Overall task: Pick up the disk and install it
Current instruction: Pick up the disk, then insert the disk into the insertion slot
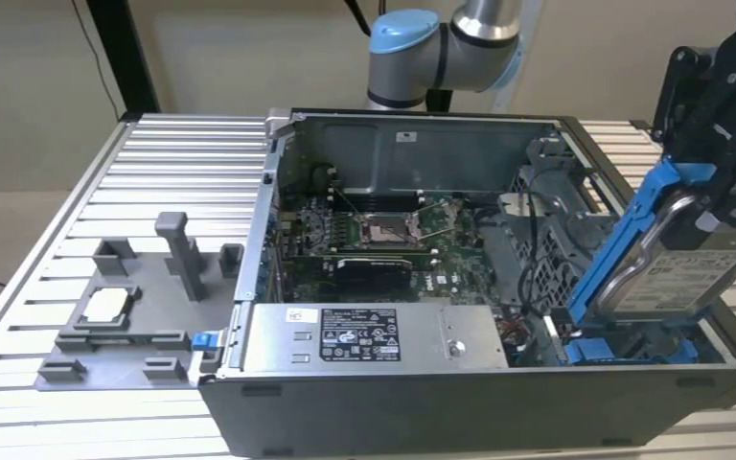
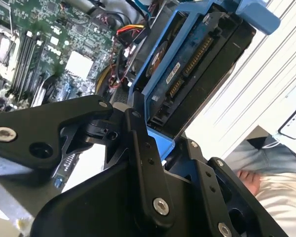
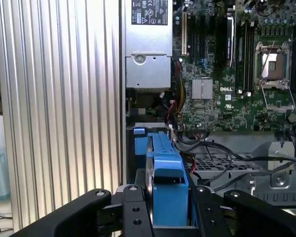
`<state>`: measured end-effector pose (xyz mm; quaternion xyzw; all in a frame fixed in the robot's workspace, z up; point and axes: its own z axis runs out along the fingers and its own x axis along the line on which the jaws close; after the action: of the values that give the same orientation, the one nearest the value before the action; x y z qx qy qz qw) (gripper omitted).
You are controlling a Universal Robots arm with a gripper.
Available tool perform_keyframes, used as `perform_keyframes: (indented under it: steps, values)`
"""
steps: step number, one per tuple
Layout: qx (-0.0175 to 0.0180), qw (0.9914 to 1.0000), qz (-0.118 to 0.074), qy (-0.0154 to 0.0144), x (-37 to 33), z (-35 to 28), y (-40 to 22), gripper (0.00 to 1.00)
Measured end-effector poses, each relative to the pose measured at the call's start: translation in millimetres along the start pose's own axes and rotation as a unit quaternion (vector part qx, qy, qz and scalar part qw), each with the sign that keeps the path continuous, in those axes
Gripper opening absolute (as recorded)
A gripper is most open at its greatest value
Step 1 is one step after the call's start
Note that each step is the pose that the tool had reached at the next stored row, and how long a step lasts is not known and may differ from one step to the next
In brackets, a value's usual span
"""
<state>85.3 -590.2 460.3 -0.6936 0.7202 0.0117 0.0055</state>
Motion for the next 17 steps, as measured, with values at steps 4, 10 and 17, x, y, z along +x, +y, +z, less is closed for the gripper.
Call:
perform_keyframes:
  steps: [4,10,17]
  values:
    - [-0.0002,0.99995,-0.01,0.0001,0.7,6.8,1.0,0.0]
    - [-0.0003,0.99986,-0.017,0.0001,1.7,17.5,1.1,0.0]
    - [0.0005,0.99987,-0.015,-0.0059,1.7,27.8,1.0,0.0]
